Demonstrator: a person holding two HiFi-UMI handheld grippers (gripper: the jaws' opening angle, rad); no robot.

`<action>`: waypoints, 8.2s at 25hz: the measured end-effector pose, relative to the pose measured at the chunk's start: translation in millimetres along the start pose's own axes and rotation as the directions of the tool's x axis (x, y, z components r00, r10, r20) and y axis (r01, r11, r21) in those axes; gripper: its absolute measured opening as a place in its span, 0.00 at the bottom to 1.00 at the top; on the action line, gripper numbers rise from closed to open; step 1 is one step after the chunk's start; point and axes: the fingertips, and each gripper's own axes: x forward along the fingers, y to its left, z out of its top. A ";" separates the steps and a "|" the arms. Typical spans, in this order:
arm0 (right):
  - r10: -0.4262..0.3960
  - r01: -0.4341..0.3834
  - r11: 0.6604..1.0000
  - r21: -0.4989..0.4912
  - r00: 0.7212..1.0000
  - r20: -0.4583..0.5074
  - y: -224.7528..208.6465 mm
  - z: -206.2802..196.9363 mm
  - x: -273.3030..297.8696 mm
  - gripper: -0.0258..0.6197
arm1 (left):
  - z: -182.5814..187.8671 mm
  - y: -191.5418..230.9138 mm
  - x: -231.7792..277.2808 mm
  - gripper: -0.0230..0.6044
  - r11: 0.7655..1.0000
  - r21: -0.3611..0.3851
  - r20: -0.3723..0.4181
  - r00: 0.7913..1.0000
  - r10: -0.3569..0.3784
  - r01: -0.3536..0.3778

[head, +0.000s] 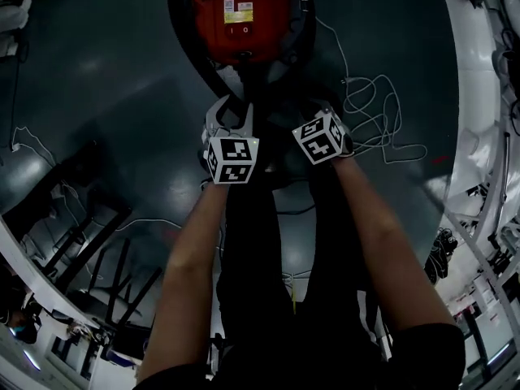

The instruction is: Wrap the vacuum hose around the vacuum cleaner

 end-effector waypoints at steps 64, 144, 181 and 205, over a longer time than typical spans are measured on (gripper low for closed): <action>0.377 -0.426 0.861 -0.277 0.901 -0.213 112.5 -97.0 58.8 0.38 | -46.8 -4.1 60.7 0.28 0.963 0.224 -0.165 0.980 -0.114 0.149; -0.020 -0.649 0.049 -0.759 0.759 -0.651 -52.6 89.6 -98.9 0.31 | 15.9 40.2 47.9 0.05 0.936 -0.096 -0.335 0.874 -0.351 0.339; -0.123 -0.678 -0.169 -0.715 0.734 -0.668 -100.7 193.7 -96.5 0.32 | 110.1 43.6 14.9 0.20 0.915 0.033 -0.065 0.914 -0.400 0.403; -0.115 -0.715 -0.227 -0.661 0.694 -0.711 -99.0 195.8 -97.2 0.32 | 190.1 -30.6 23.7 0.34 0.828 0.097 -0.055 0.834 -0.549 0.552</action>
